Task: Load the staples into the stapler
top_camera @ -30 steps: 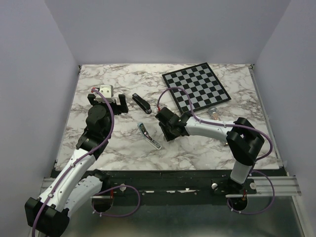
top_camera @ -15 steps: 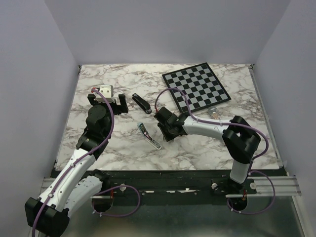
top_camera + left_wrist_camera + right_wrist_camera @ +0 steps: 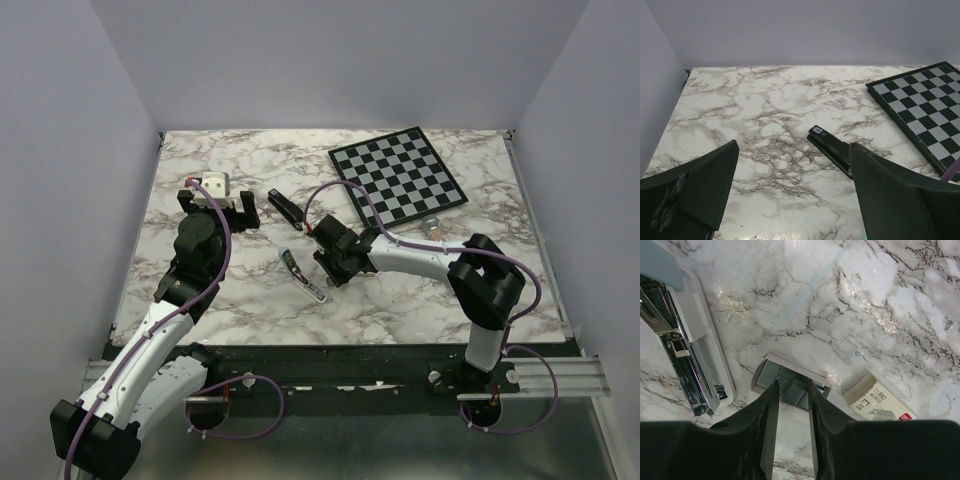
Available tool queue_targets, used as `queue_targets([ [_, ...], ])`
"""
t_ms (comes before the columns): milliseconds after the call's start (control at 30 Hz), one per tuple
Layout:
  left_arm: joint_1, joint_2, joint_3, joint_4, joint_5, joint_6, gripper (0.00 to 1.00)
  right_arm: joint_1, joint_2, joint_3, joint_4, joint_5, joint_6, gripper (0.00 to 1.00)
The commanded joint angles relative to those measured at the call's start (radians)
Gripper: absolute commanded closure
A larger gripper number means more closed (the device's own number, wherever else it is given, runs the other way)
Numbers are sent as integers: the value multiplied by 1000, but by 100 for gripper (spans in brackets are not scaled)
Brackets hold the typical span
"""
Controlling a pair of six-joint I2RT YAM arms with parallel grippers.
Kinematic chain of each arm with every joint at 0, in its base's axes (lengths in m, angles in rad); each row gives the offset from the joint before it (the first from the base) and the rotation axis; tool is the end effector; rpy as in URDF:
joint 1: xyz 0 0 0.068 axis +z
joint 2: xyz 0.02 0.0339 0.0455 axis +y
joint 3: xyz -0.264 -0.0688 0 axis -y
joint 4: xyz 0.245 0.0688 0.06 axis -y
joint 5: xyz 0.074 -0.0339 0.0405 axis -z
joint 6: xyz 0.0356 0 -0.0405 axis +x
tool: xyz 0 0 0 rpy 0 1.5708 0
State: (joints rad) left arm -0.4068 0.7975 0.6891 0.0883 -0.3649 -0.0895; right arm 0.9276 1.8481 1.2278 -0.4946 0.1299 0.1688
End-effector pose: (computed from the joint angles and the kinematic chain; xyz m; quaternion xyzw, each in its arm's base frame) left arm 0.1822 -0.0647 0.3334 -0.0144 0.7136 -0.0435 0.6991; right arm 0.2284 0.2970 0.1757 -0.3464 0.9084 0.0636 0.2254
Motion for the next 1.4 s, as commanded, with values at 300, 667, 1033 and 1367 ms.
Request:
queue_targets([
  [300,3,-3,-10,19,11,5,1,23,28,39,-15,-10,-112,67],
  [667,3,-6,-10,19,11,8,1,36,34,41,-13,0,-160,67],
  [1033,3,-3,-11,19,11,8,1,47,71,47,-25,48,-158,64],
  [1367,3,2,-11,21,15,5,1,47,73,50,-32,63,-160,70],
])
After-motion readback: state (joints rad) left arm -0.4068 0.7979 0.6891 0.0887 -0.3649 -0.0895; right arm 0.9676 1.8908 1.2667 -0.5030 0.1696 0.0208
